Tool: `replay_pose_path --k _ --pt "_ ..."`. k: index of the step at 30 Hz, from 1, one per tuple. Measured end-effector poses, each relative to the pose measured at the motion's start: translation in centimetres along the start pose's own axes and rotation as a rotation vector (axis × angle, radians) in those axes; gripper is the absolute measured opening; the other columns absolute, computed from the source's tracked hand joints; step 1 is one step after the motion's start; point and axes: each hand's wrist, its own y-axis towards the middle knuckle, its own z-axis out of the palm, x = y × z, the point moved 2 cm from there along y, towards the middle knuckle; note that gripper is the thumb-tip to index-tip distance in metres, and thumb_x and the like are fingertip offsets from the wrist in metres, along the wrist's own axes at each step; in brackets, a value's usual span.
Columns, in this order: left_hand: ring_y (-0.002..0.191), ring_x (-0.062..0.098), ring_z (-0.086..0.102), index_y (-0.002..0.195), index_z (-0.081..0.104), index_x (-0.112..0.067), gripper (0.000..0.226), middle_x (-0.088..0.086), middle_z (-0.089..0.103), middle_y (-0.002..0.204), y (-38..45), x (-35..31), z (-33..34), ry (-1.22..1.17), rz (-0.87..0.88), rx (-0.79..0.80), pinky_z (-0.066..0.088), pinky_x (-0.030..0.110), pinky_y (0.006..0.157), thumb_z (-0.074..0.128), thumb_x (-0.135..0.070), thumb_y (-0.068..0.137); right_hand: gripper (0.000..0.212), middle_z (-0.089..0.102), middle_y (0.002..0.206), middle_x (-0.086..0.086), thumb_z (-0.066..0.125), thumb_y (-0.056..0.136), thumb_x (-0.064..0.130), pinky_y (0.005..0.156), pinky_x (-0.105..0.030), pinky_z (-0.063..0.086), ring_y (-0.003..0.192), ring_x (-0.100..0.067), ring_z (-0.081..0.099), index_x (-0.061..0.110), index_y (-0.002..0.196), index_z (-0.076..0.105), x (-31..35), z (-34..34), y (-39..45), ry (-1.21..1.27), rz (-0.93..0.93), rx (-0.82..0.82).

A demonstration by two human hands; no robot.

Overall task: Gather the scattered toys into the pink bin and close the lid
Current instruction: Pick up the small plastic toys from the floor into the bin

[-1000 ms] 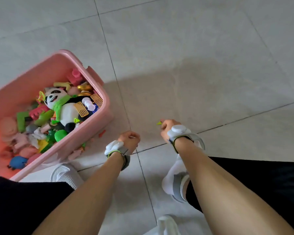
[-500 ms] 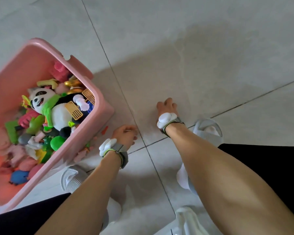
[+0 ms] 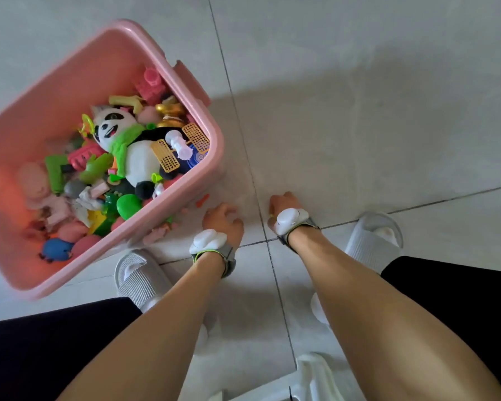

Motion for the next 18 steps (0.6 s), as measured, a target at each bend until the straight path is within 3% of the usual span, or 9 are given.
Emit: replay_pose_path --k 2,5,8,11,15,18 --pt "0.136 0.024 0.031 0.131 0.050 -0.019 0.042 0.005 0.035 0.148 0.3 1.1 -0.7 0.224 0.105 -0.086 0.030 0.026 0.104 0.057 -0.020 0.089 0.034 0.048 0.135 -0.007 0.049 0.095 0.015 0.093 -0.027 0.040 0.126 -0.025 0.047 0.013 0.129 0.054 1.1 0.0 -0.1 -0.002 -0.031 0.018" --pt "0.145 0.028 0.013 0.147 0.030 -0.017 0.065 0.006 0.022 0.156 1.1 2.3 -1.2 0.424 0.147 -0.151 0.016 0.037 0.118 0.055 -0.024 0.088 0.034 0.052 0.133 -0.003 0.049 0.092 0.015 0.094 -0.026 0.041 0.125 -0.023 0.048 0.017 0.125 0.057 2.7 -0.6 -0.1 0.064 -0.056 -0.002" --pt "0.146 0.032 0.012 0.151 0.021 -0.027 0.076 0.003 0.019 0.156 1.9 3.8 -1.1 0.476 0.067 -0.172 0.012 0.047 0.119 0.056 -0.025 0.084 0.033 0.056 0.130 -0.003 0.051 0.090 0.014 0.089 -0.025 0.043 0.121 -0.024 0.052 0.017 0.122 0.060 4.3 -1.5 -0.5 0.032 -0.077 -0.014" --pt "0.147 0.029 0.010 0.154 0.014 -0.029 0.080 0.000 0.012 0.160 2.0 4.6 -0.7 0.406 0.085 -0.170 0.013 0.044 0.120 0.052 -0.014 0.085 0.034 0.059 0.128 -0.003 0.052 0.089 0.011 0.080 -0.023 0.041 0.117 -0.025 0.057 0.017 0.122 0.061 5.2 -1.9 -0.5 0.007 -0.091 -0.020" --pt "0.145 0.025 0.017 0.152 0.024 -0.023 0.071 0.003 0.024 0.157 3.2 4.4 -0.3 0.348 0.160 -0.121 0.018 0.031 0.119 0.048 -0.007 0.088 0.033 0.061 0.125 -0.002 0.054 0.089 0.014 0.080 -0.022 0.040 0.114 -0.024 0.059 0.018 0.120 0.062 5.8 -1.7 -0.4 0.000 -0.082 0.019" --pt "0.141 0.024 0.025 0.149 0.032 -0.017 0.058 0.005 0.032 0.153 4.1 3.2 0.0 0.409 0.193 -0.055 0.027 0.034 0.115 0.046 -0.011 0.093 0.031 0.063 0.122 -0.002 0.056 0.086 0.011 0.079 -0.022 0.042 0.110 -0.025 0.060 0.019 0.114 0.065 5.8 -1.3 -0.2 0.011 -0.065 0.041"
